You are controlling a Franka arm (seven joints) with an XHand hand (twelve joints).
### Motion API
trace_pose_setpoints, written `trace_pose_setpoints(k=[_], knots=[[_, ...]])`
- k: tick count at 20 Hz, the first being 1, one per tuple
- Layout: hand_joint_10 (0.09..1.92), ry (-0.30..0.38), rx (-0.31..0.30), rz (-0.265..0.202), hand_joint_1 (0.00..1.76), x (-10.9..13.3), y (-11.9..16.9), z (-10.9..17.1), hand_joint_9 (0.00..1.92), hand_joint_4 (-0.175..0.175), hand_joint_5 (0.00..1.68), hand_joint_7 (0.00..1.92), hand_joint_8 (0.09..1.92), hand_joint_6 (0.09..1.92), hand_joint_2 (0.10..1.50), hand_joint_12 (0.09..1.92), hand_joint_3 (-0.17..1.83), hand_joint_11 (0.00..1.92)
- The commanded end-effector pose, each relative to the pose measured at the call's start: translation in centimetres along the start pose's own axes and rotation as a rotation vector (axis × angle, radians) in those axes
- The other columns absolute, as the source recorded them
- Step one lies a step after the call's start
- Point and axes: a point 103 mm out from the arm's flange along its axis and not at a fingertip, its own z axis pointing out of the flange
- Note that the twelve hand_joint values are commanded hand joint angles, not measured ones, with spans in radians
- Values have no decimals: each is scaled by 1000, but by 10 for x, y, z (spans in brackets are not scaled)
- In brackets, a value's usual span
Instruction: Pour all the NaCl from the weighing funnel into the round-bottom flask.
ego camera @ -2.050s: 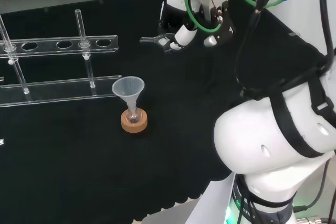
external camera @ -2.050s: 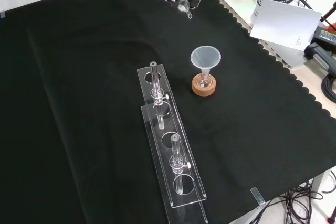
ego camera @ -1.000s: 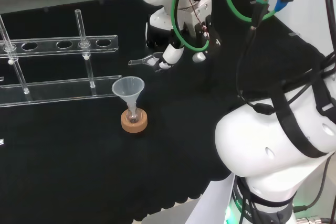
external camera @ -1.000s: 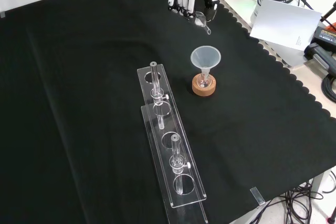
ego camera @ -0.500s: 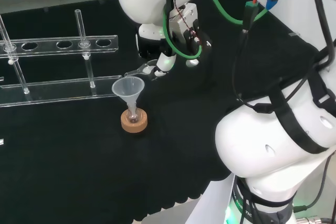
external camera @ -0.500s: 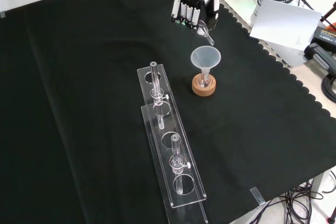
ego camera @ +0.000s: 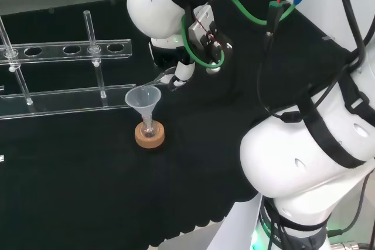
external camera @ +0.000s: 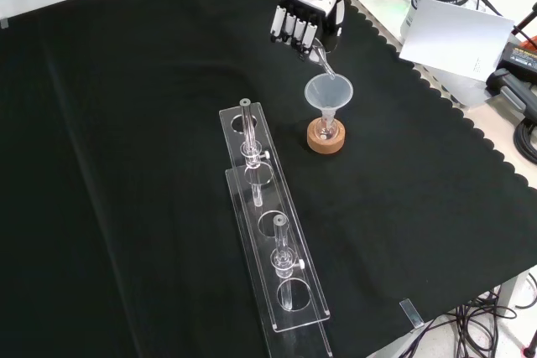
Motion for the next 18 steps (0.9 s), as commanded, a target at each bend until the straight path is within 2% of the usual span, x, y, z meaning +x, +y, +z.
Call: trace_pose_setpoints(k=[1, 5, 18], knots=[[87, -30, 7, -18, 1206, -1, 2, -1, 1457, -84, 1559, 1585, 87, 87, 642, 956, 558, 971], [87, -66, 24, -51, 1207, -2, 3, -2, 1460, -85, 1560, 1588, 87, 87, 640, 956, 562, 978], [87, -189, 52, -108, 1208, -11, 9, -8, 1476, -91, 1561, 1597, 87, 87, 638, 952, 566, 993]])
